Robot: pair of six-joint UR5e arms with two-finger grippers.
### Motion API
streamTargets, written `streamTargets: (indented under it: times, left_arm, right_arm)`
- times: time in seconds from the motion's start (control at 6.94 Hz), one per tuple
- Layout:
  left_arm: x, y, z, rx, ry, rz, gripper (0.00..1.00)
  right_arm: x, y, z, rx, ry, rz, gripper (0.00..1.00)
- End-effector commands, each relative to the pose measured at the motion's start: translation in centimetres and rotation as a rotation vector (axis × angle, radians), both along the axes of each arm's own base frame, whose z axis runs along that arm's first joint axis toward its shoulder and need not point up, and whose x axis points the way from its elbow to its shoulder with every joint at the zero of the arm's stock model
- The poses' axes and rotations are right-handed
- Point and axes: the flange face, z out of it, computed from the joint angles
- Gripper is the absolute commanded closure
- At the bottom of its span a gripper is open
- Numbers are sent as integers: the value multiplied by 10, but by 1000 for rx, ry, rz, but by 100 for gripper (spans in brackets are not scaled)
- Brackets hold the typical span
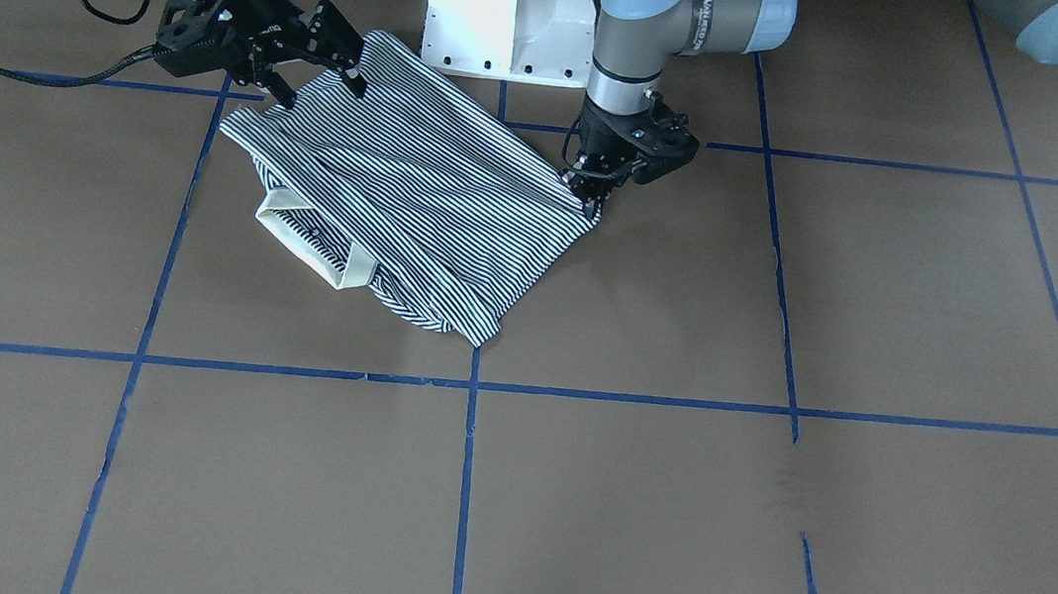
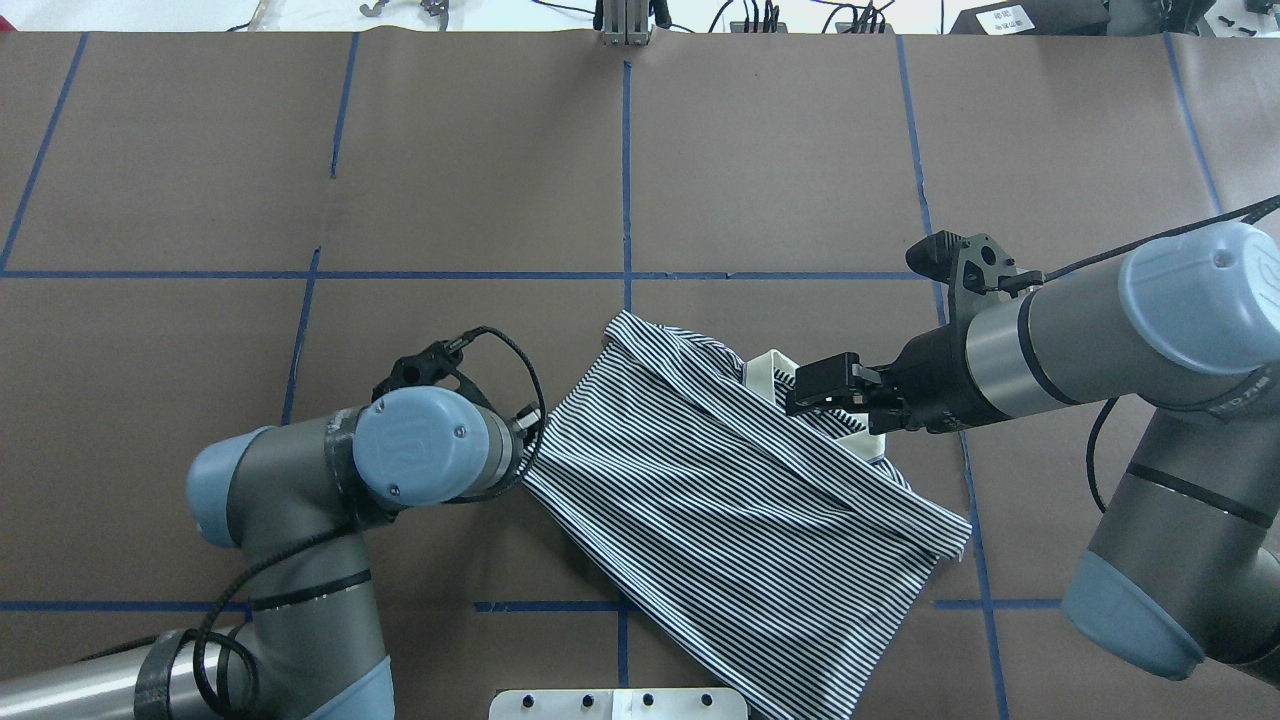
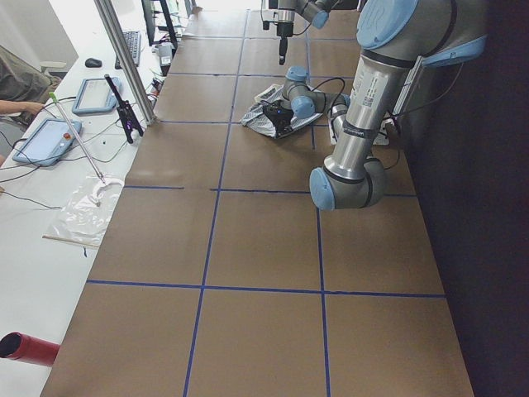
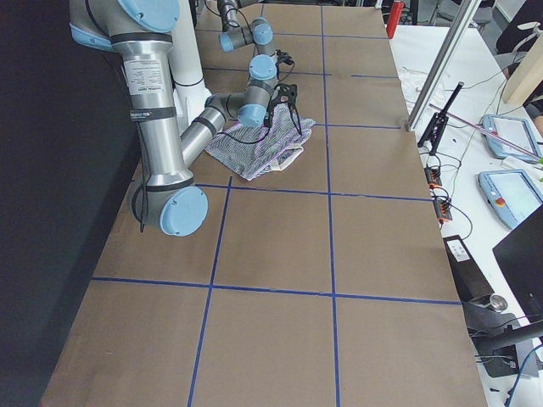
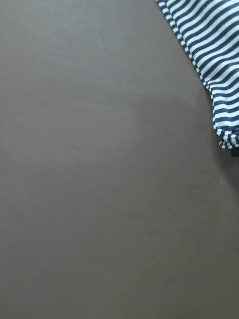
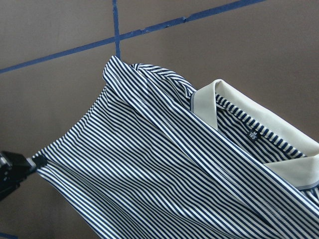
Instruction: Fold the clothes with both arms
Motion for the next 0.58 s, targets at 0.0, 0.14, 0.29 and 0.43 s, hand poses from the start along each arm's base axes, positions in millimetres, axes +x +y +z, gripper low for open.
streamTargets:
  times: [0.0,0.14,0.29,0.43]
  left_arm:
    - [-20,-79,6,62,-42,-53,100]
    - [-13,-117,7,101,-53,-61,100]
    - [-9,-153,6,136,-47,-77,100]
    - [-2,-183,0,192,-39,-71,100]
  right_arm:
    - [2,-2,-1,7,-1,10,0]
    - [5,-6,1,13,4,18,0]
    - [7,-10,2,14,7,28,0]
    - [8,-11,3,13,9,32,0]
